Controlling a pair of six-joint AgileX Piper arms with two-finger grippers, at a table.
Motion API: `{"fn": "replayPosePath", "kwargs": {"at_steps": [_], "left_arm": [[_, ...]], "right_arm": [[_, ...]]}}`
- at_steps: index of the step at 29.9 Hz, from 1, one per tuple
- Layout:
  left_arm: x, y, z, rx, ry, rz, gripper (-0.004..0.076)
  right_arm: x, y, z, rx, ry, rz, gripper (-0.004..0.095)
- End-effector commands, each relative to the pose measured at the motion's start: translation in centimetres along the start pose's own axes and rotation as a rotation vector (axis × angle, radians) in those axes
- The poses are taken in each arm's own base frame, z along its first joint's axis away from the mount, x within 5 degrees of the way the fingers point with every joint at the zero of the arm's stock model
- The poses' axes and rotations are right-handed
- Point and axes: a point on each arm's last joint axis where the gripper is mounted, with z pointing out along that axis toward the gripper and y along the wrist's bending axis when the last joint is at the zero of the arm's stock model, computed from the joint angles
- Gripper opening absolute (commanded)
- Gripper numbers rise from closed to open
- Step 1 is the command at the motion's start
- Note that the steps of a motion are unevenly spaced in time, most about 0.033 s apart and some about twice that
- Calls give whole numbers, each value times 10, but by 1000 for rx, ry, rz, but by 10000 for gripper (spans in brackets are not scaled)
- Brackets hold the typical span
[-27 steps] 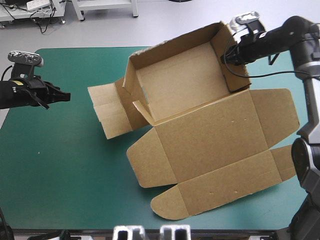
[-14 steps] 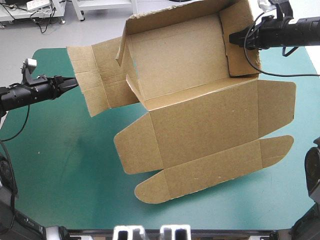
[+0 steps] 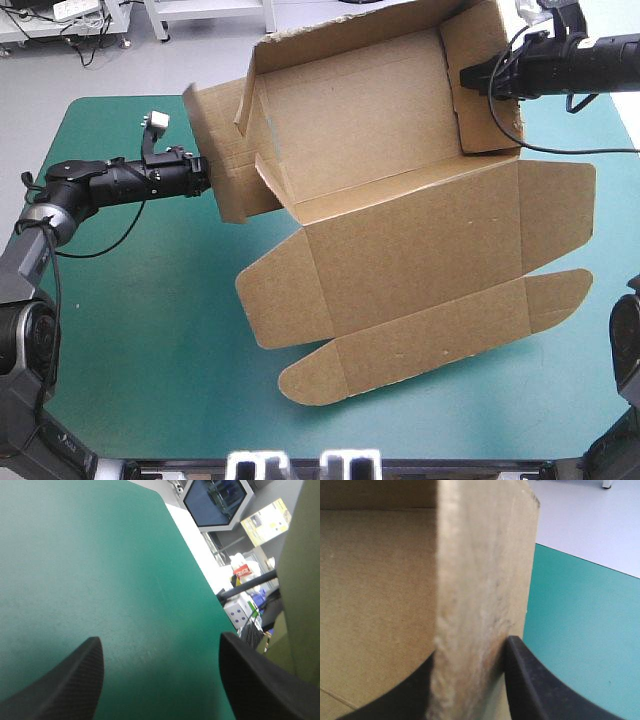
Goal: Fold the box
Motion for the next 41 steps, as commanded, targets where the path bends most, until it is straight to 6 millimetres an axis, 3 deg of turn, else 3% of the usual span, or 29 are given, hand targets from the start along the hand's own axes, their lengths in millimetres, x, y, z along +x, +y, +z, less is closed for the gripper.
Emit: {"fn": "replayPosePath", "kwargs": {"at_steps": [1, 5, 12, 16, 25, 31, 37, 41], "left_arm": [[-8, -56, 2, 195, -12, 96, 483], [-7, -80, 0, 226, -20, 141, 483], [-5, -114, -14, 241, -42, 230, 484], [-3, -126, -20, 238, -45, 264, 544], [5, -124, -23, 131, 43, 295, 570], [5, -109, -23, -58, 69, 276, 568], [-3, -98, -19, -229, -33, 147, 568], [-9, -107, 1, -283, -160, 166, 529]], "right_arm": [[-10, 16, -22, 25, -34, -18, -24], [-5, 8, -11, 58, 13, 3, -24], [-3, 17, 29, 53, 60, 11, -24], [-6, 31, 47, 74, 47, -12, -24], [-11, 53, 68, 59, 5, 0, -24], [-12, 58, 71, 14, -5, 20, -23], [-13, 59, 71, -3, -12, 32, -24], [-11, 60, 71, -11, 4, 34, -24]]}}
